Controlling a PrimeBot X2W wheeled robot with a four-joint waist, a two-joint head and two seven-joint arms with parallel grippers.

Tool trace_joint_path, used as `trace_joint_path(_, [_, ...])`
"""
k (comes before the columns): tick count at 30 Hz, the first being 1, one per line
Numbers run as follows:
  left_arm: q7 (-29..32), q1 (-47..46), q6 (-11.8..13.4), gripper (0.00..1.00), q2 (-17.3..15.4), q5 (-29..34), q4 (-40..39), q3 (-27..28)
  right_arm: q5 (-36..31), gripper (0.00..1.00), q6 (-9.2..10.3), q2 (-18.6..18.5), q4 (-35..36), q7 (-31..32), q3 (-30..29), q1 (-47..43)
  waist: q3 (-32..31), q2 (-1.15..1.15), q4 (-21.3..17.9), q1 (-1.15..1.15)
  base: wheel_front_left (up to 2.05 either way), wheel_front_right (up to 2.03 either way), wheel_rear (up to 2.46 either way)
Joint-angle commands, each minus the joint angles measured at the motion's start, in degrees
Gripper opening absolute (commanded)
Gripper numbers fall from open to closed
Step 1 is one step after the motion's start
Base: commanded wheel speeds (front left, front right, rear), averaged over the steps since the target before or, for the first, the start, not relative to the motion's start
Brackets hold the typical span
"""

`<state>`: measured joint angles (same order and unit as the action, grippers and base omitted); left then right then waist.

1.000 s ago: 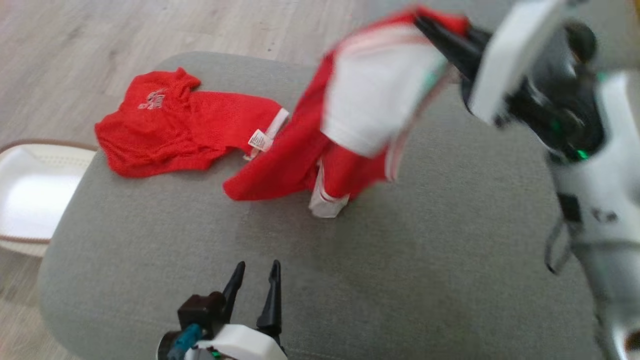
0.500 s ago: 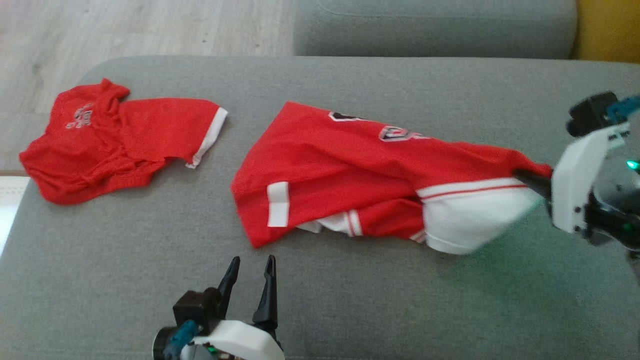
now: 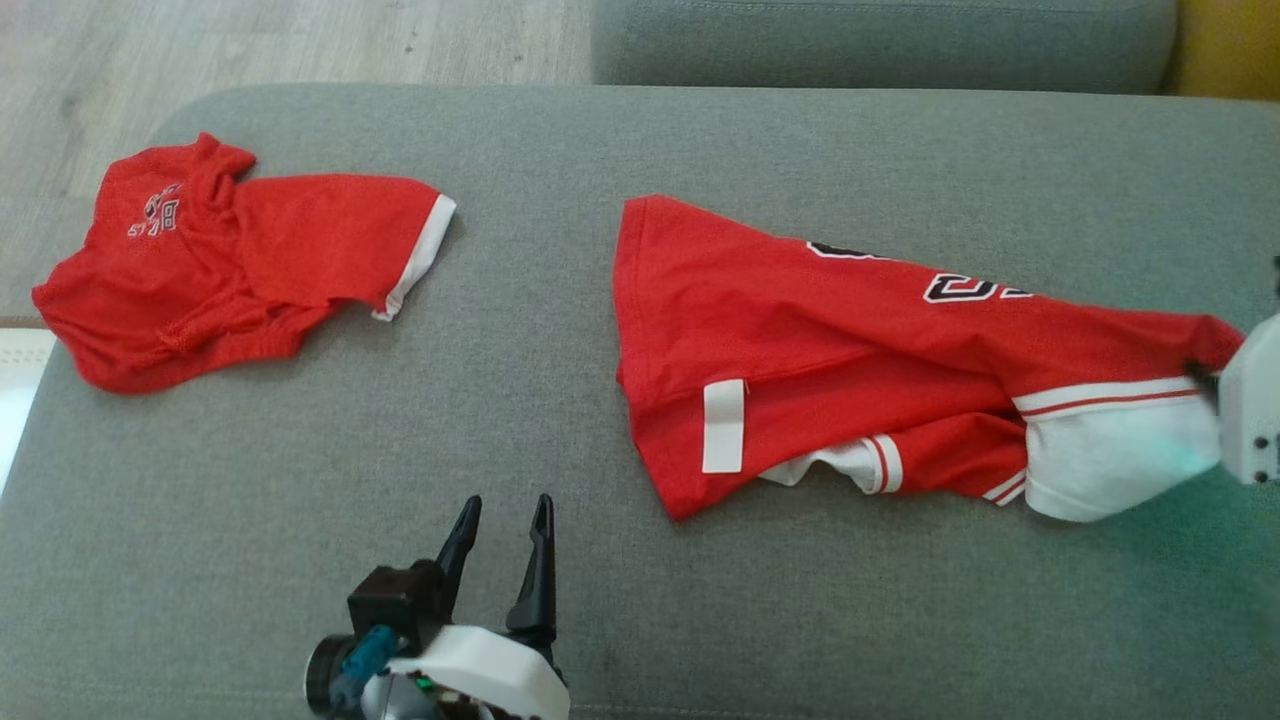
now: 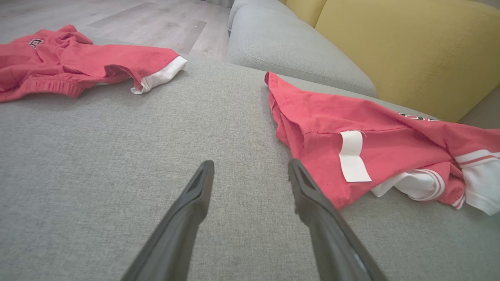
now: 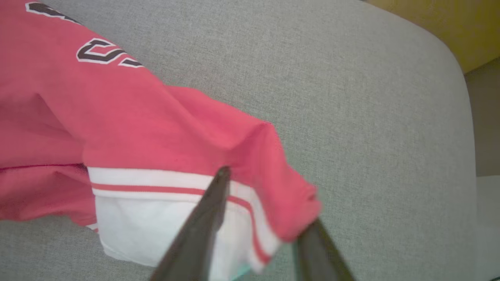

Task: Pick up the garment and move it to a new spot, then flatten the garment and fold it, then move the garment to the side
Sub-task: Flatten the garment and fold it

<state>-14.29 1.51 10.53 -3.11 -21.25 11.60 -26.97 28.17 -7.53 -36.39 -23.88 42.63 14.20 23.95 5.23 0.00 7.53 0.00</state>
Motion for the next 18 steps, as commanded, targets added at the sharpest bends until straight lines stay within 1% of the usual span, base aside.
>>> trace_joint_path(1, [-0.71,-2.38,-0.06,1.0,0.24,0.36,-1.5,1.72,-0.7,1.0,0.04,-1.66,1.47,-1.22,0.23,0.73,-0.06,0.0,0.01,0.0,0.0,0.0,0.0])
trace_joint_path(4, [-0.71,-2.03,0.09,1.0,0.24,0.37,-1.4,1.97,-2.78,1.0,0.04,-1.7,0.63,-4.82,1.1,0.68,-0.78,0.0,-0.15,0.0,0.0,0.0,0.0])
trace_joint_path(7, [-0.71,-1.39,0.22,1.0,0.24,0.33,-1.37,2.4,-4.69,1.0,0.04,-1.45,0.17,-8.14,0.76,0.21,-1.88,0.0,-0.52,0.0,0.0,0.0,0.0])
trace_joint_path(11, [-0.71,-0.7,0.16,1.0,0.24,0.53,-1.47,3.06,-6.13,1.0,0.04,-1.17,1.6,-10.52,-0.49,-1.54,-3.12,0.0,-1.25,0.0,0.0,0.0,0.0])
trace_joint_path(15, [-0.71,0.28,0.18,1.0,0.24,0.9,-1.8,3.91,-8.0,1.0,0.04,0.33,6.14,-15.36,-5.26,-3.96,-4.12,0.0,-2.45,0.0,0.0,0.0,0.0])
trace_joint_path(18, [-0.71,0.96,0.19,1.0,0.24,1.11,-2.09,4.54,-11.27,1.0,0.04,3.64,10.71,-20.6,-10.83,-6.77,-4.54,0.0,-3.49,0.0,0.0,0.0,0.0])
